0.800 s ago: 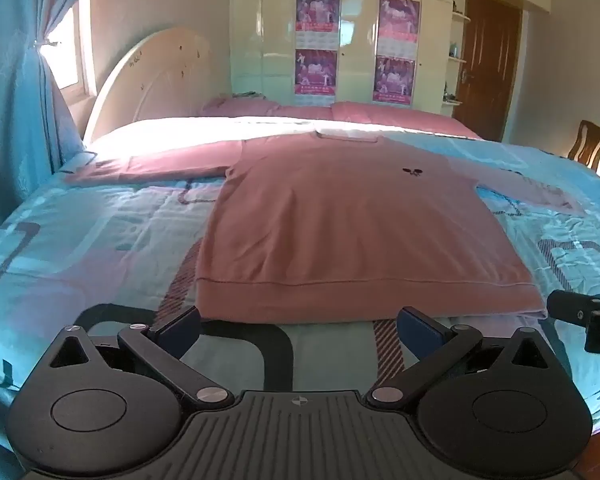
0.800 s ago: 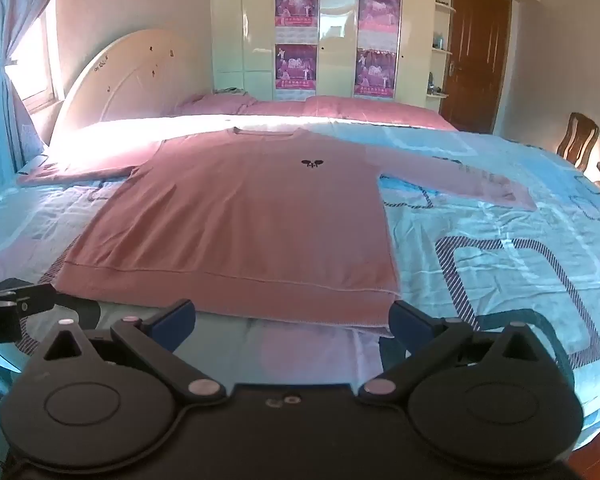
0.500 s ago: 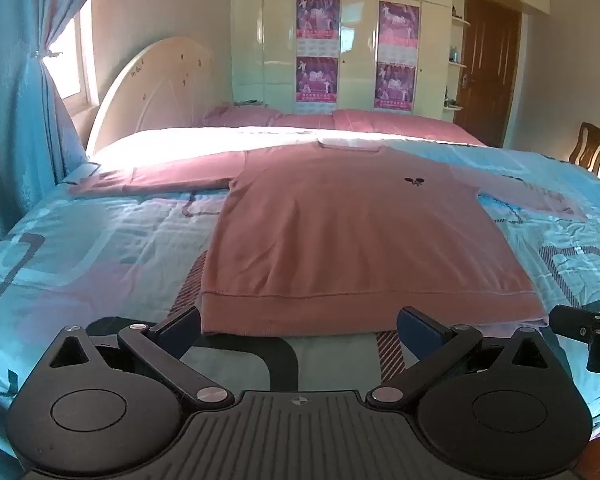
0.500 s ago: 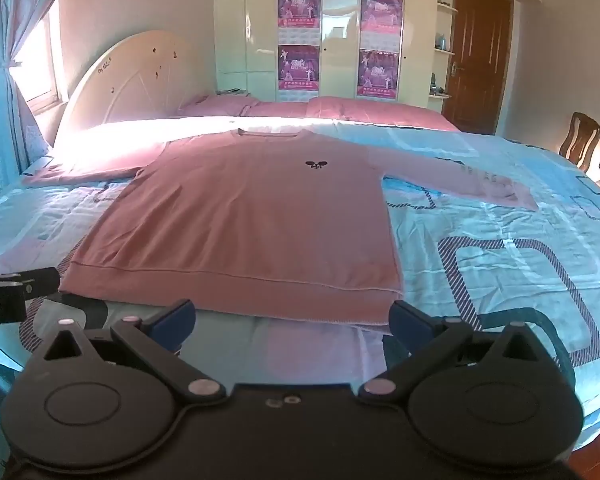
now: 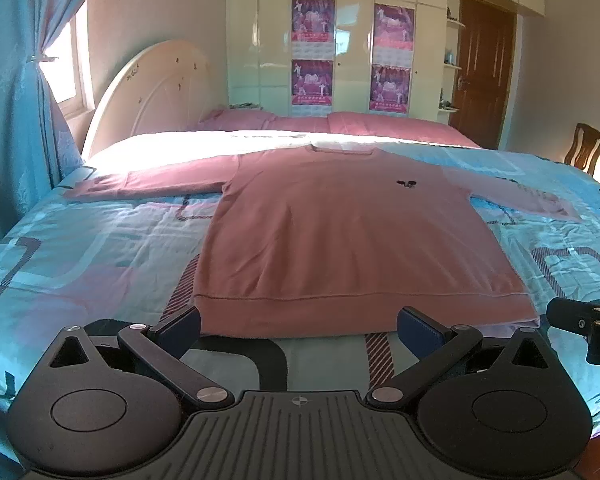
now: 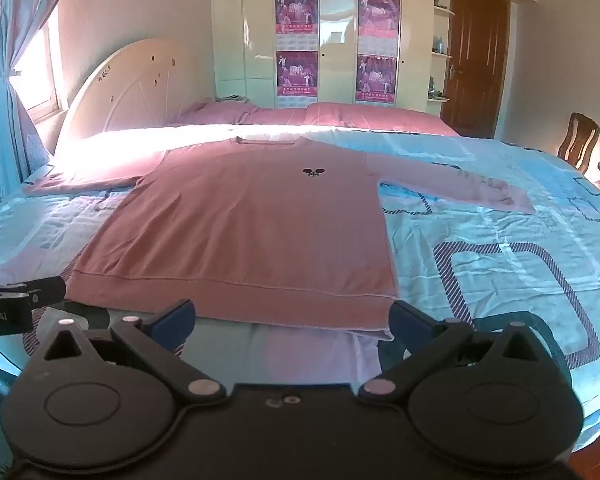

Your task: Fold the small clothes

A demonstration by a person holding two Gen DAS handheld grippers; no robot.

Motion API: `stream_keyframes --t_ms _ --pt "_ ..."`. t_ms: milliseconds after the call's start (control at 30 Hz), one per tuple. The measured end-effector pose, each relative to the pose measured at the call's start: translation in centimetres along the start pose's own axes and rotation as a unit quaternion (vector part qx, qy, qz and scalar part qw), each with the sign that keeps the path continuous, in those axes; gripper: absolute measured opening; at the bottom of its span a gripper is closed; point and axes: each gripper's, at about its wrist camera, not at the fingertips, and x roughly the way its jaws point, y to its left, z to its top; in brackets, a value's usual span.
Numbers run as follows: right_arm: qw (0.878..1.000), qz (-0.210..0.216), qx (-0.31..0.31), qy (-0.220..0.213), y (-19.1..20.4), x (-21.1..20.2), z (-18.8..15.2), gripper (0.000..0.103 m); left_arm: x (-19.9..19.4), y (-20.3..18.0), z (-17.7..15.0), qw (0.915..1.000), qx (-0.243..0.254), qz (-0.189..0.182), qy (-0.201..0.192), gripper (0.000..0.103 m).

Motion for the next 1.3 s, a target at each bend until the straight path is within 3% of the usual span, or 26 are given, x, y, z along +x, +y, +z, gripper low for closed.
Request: stream_keyframes --t_ms 1300 --pt "1.0 0.001 0.007 -0.01 -0.57 -0.69 0.19 0.103 -0.59 -0.05 0.12 1.0 -0.001 0.001 -0.006 0.103"
